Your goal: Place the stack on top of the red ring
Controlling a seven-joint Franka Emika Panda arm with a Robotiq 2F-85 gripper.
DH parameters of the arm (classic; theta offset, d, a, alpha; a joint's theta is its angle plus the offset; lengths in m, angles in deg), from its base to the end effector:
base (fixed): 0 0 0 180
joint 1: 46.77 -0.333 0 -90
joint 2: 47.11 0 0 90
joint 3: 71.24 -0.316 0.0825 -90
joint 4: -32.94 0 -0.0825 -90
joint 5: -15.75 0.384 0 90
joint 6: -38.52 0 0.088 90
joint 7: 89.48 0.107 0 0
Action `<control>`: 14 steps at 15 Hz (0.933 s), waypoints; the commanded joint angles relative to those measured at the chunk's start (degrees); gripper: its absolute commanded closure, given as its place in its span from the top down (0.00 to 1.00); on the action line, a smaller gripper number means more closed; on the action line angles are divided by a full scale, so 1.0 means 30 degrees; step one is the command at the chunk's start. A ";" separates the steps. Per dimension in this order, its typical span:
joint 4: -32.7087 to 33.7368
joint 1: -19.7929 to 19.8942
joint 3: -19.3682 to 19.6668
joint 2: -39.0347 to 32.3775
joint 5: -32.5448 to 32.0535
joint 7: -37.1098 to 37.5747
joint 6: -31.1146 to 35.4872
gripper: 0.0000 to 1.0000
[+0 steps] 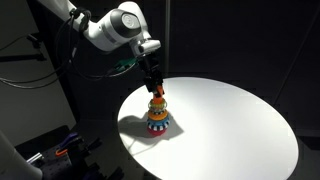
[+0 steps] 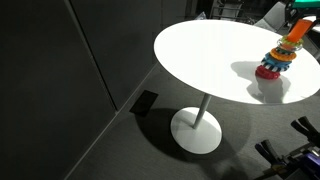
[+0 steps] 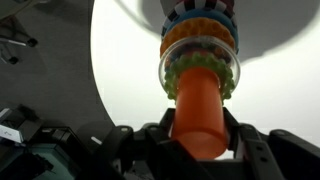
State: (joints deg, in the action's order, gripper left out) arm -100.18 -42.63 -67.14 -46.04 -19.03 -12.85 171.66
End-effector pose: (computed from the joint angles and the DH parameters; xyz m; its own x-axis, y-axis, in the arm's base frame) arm 0.5024 -0.0831 0.3516 0.4763 -0.7858 0.3945 -0.8781 -0.4484 0.1670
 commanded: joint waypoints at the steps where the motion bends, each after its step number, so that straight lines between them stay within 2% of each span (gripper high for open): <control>1: 0.0328 -0.0074 -0.0164 -0.0080 0.0346 -0.0098 -0.0156 0.21; 14: 0.0556 -0.0216 -0.0196 -0.0758 -0.0020 0.0264 -0.0198 0.21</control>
State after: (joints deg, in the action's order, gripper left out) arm -99.96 -43.07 -67.78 -47.75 -19.03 -12.84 171.69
